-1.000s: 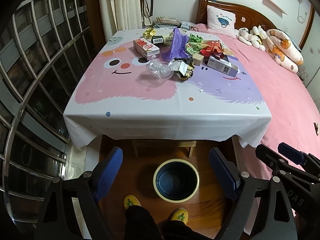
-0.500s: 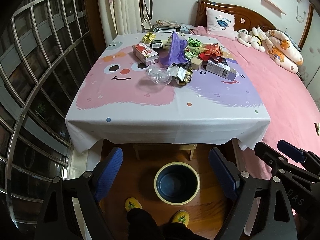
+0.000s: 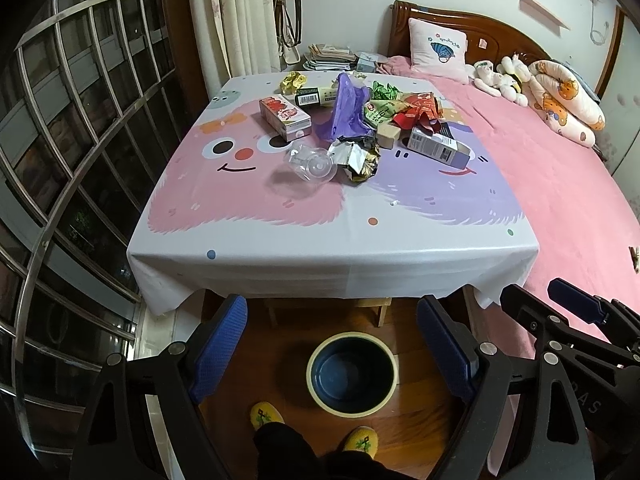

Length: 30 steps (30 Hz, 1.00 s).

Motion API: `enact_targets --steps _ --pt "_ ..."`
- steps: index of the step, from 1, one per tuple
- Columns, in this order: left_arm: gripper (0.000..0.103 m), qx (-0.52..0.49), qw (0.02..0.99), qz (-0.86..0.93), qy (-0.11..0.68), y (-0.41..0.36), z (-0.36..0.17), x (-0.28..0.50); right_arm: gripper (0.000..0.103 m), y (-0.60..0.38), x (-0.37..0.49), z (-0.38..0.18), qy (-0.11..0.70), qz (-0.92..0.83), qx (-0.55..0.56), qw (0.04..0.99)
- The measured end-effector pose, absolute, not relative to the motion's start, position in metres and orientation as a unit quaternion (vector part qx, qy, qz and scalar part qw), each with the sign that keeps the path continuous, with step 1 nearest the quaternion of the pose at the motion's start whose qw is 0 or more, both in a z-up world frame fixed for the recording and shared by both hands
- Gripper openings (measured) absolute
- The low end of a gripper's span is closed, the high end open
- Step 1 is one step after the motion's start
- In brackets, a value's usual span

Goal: Collect trash

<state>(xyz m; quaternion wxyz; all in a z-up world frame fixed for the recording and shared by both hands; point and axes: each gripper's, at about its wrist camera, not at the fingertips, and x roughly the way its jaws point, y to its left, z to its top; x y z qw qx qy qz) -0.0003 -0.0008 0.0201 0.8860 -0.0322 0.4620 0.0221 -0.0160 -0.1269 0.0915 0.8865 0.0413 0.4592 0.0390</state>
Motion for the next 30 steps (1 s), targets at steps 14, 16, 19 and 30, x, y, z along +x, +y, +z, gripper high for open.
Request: enact_targets --steps 14,16,19,30 --pt "0.088 -0.027 0.888 0.026 0.459 0.0 0.027 0.016 0.062 -0.13 0.002 0.092 0.453 0.048 0.048 0.889" --pt "0.088 -0.026 0.889 0.025 0.457 0.003 0.029 0.021 0.062 -0.129 0.005 0.092 0.454 0.048 0.05 0.888" --pt "0.088 -0.024 0.887 0.016 0.461 0.009 0.03 0.03 0.062 -0.127 0.013 0.091 0.454 0.046 0.051 0.888" --pt "0.088 -0.091 0.862 -0.019 0.498 0.065 0.024 0.124 0.062 -0.116 0.079 0.087 0.464 0.026 0.055 0.884"
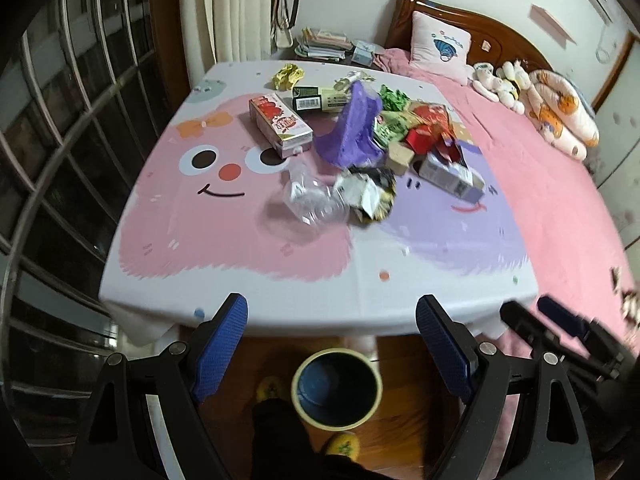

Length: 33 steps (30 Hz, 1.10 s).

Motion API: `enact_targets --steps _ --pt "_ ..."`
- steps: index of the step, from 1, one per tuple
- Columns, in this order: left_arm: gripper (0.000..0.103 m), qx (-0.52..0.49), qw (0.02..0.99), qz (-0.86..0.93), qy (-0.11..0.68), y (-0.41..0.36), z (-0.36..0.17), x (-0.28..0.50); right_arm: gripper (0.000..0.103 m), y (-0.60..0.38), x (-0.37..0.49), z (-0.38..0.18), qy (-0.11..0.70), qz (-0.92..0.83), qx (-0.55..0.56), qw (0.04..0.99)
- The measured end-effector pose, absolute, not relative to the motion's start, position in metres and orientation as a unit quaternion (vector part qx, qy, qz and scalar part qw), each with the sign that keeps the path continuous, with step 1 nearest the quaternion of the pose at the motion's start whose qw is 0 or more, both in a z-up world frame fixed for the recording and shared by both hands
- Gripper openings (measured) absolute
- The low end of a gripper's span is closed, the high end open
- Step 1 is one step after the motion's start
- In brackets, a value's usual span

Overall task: Collect trash
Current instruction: 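Grasp the clear plastic bottle with the left tool while the right tool grasps the black-gold wrapper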

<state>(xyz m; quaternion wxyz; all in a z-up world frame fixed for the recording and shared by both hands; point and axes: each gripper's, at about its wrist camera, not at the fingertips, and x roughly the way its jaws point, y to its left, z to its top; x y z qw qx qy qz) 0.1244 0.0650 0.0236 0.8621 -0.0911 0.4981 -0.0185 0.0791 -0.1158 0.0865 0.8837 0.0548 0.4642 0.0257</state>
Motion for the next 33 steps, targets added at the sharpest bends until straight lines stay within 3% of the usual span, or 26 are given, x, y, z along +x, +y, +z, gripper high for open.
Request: enact_targets --steps 9,14,25,30,33 --pt "0.087 -0.154 0.821 -0.049 0.547 0.131 0.0 0.252 0.061 -0.09 0.183 0.07 0.499 0.023 0.078 0.863" --pt "0.08 -0.156 0.791 -0.071 0.587 0.144 -0.033 0.311 0.062 -0.073 0.243 0.047 0.525 0.027 0.102 0.845" --pt "0.077 -0.161 0.73 -0.131 0.651 0.135 -0.095 0.346 0.062 -0.056 0.308 -0.008 0.571 0.029 0.16 0.805" --pt "0.062 -0.176 0.702 -0.166 0.67 0.127 -0.114 0.352 0.062 -0.055 0.314 -0.024 0.578 0.033 0.195 0.792" --pt "0.046 -0.178 0.695 -0.179 0.673 0.122 -0.117 0.353 0.061 -0.053 0.314 -0.032 0.579 0.03 0.208 0.788"
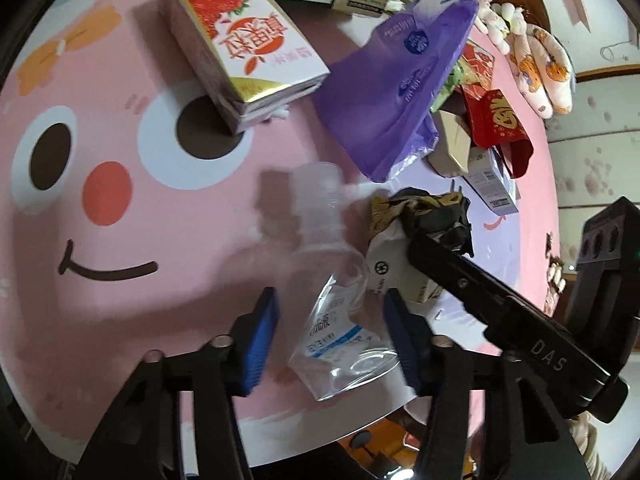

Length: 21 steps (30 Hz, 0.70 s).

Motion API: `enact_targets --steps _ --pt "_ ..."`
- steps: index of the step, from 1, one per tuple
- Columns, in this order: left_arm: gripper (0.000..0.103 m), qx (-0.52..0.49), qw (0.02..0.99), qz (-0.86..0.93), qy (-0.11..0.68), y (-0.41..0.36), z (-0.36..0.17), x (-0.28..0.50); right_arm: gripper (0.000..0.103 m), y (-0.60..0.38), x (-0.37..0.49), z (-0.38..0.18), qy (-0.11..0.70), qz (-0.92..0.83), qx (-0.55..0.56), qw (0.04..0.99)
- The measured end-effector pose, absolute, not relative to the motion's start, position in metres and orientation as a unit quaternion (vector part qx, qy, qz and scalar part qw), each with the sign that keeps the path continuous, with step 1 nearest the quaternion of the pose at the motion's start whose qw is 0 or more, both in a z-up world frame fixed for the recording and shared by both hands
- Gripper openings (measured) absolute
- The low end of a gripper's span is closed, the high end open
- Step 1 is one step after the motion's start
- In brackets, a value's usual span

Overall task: Collect trash
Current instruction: 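Grasp the clear plastic bottle with the left tool while the right tool grasps the black-gold wrapper, then carry both items over the blue bin and open the right tool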

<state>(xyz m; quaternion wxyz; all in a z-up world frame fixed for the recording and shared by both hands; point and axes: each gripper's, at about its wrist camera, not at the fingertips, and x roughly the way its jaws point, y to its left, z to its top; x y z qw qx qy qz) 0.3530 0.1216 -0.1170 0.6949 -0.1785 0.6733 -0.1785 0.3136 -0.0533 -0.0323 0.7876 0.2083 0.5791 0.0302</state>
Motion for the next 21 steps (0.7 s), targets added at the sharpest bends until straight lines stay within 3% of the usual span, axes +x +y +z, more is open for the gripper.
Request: enact_targets --steps 1,5,21 --pt "0.037 -0.169 0.698 -0.182 0.672 0.119 -0.118 0.354 0.056 -0.053 0.313 -0.034 0.578 0.033 0.216 0.786" --pt "0.025 -0.143 0.704 -0.197 0.668 0.111 -0.115 0.354 0.048 -0.045 0.309 -0.038 0.573 0.031 0.21 0.792" --pt "0.024 -0.087 0.777 -0.189 0.594 0.129 -0.046 0.309 0.045 -0.046 0.255 0.022 0.531 0.027 0.172 0.829"
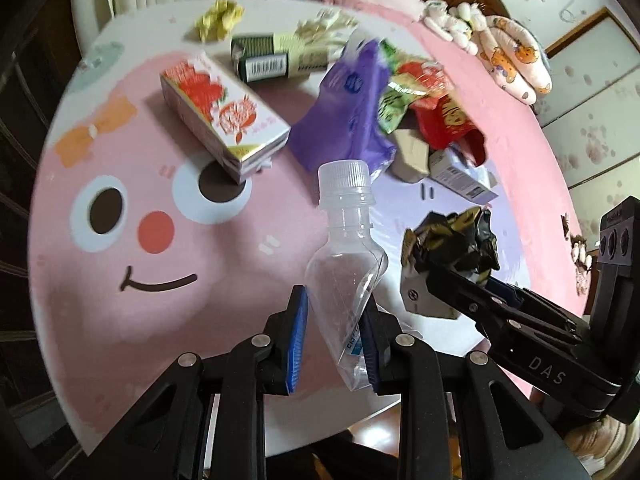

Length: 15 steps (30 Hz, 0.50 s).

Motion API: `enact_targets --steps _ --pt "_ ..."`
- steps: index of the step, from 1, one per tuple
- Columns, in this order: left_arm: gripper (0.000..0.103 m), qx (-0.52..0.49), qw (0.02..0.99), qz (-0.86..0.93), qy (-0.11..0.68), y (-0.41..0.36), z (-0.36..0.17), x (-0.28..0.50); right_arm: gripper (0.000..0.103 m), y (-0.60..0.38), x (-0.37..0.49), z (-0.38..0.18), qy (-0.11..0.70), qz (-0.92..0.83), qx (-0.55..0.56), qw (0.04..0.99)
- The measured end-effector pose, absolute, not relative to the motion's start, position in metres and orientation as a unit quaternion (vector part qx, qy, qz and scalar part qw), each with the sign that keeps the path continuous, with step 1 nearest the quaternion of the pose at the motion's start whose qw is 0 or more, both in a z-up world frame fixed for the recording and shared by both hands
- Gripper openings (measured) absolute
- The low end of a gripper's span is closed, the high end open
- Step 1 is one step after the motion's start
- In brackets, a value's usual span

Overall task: Collect trash
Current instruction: 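Carry both items over the blue bin and open the right tool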

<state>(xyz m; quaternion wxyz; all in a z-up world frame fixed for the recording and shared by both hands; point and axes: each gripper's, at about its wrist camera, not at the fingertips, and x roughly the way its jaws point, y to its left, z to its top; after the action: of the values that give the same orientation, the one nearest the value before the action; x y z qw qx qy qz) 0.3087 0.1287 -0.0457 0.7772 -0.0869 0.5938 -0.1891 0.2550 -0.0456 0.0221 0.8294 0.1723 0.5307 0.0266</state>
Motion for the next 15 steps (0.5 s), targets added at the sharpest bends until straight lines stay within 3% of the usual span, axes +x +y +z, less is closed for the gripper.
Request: enact_targets --steps 8,15 --pt "0.024 -0.044 0.835 -0.156 0.526 0.111 0.006 0.226 0.045 -0.057 0.177 0.053 0.514 0.073 0.136 0.844" --pt "0.024 -0.045 0.857 -0.105 0.502 0.08 0.007 0.118 0.045 -0.07 0.095 0.053 0.512 0.118 0.09 0.846"
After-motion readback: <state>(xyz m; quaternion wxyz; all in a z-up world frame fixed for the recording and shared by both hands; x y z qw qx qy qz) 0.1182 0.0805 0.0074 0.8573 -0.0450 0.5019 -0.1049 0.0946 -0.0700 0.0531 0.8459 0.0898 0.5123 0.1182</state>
